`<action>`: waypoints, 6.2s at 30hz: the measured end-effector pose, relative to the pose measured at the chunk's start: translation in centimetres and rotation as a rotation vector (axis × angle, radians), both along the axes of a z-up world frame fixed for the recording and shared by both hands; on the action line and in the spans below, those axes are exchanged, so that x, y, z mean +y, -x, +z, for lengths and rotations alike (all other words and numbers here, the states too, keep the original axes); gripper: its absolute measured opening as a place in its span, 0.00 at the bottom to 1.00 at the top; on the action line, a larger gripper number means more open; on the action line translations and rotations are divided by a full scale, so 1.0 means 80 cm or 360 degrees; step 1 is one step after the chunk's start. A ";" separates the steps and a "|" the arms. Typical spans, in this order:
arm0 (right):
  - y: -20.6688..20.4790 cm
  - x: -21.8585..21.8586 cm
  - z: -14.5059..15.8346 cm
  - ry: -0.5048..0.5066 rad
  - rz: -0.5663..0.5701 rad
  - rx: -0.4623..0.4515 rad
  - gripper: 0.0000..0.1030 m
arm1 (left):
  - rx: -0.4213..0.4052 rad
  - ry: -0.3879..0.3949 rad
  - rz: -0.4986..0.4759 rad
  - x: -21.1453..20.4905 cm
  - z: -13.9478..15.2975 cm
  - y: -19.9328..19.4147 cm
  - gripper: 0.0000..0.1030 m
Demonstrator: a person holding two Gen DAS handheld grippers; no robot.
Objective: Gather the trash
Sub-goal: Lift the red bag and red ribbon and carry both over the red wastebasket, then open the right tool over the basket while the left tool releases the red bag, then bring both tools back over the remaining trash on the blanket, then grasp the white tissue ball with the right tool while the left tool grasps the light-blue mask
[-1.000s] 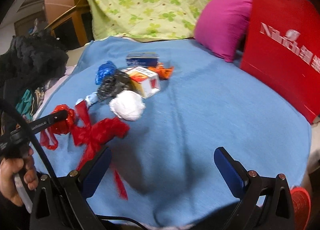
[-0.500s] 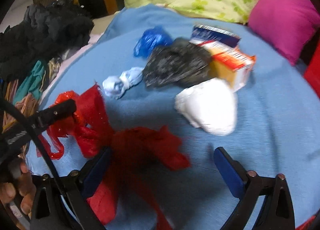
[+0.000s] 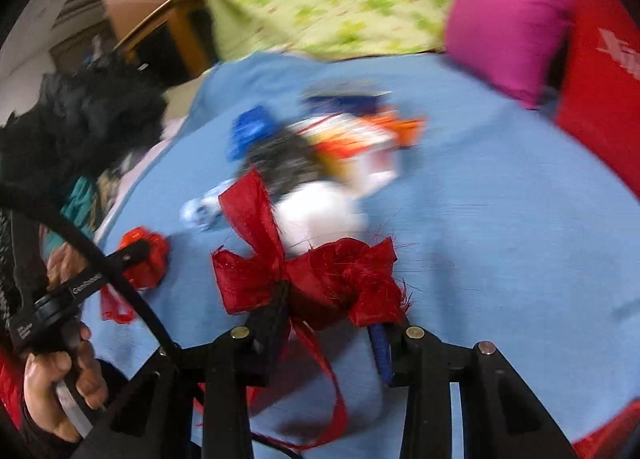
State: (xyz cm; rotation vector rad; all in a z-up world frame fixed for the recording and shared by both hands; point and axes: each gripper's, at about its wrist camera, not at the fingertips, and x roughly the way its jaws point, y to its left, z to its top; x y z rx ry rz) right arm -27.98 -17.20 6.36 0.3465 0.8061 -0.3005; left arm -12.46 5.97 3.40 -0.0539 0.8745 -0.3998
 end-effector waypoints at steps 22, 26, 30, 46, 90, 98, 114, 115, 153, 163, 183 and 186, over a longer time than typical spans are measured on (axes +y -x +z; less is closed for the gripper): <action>0.079 -0.088 0.012 -0.0204 -0.0265 -0.0209 0.38 | -0.0008 -0.0091 -0.0097 -0.019 0.003 0.021 0.42; 0.123 -0.106 0.035 -0.0224 -0.0380 -0.0307 0.38 | -0.0049 -0.0070 -0.0146 -0.031 0.021 0.038 0.42; 0.184 -0.123 0.052 -0.0238 -0.0538 -0.0403 0.38 | -0.0103 -0.0034 -0.0269 -0.070 0.048 0.066 0.42; 0.497 -0.151 0.112 0.0010 -0.1110 -0.0614 0.38 | -0.0360 0.0098 -0.0959 -0.235 0.157 0.248 0.42; 0.641 -0.182 0.008 -0.0088 -0.1520 -0.0308 0.73 | -0.0124 -0.0212 -0.1968 -0.434 0.053 0.530 0.42; 0.643 -0.183 0.015 -0.0082 -0.1515 -0.0359 0.73 | -0.0105 -0.0336 -0.2020 -0.452 0.030 0.552 0.74; 0.580 -0.170 0.045 -0.0029 -0.1366 -0.0368 0.73 | -0.0177 -0.0133 -0.1670 -0.369 0.092 0.434 0.76; 0.571 -0.166 0.050 -0.0015 -0.1338 -0.0369 0.73 | -0.0180 -0.0121 -0.1635 -0.360 0.095 0.424 0.76; 0.043 0.000 0.049 -0.0067 0.0003 -0.0168 0.73 | -0.0291 -0.0149 0.0007 -0.019 0.020 0.062 0.78; -0.085 0.001 -0.002 -0.0086 0.0041 -0.0026 0.73 | -0.0234 -0.0075 0.0097 -0.005 0.016 0.052 0.78; -0.091 -0.025 -0.015 -0.0130 0.0010 -0.0049 0.41 | -0.0213 -0.0082 0.0134 -0.006 0.009 0.047 0.78; -0.069 -0.048 -0.002 -0.0166 -0.0073 -0.0096 0.41 | -0.0246 -0.0103 0.0147 -0.005 0.011 0.050 0.78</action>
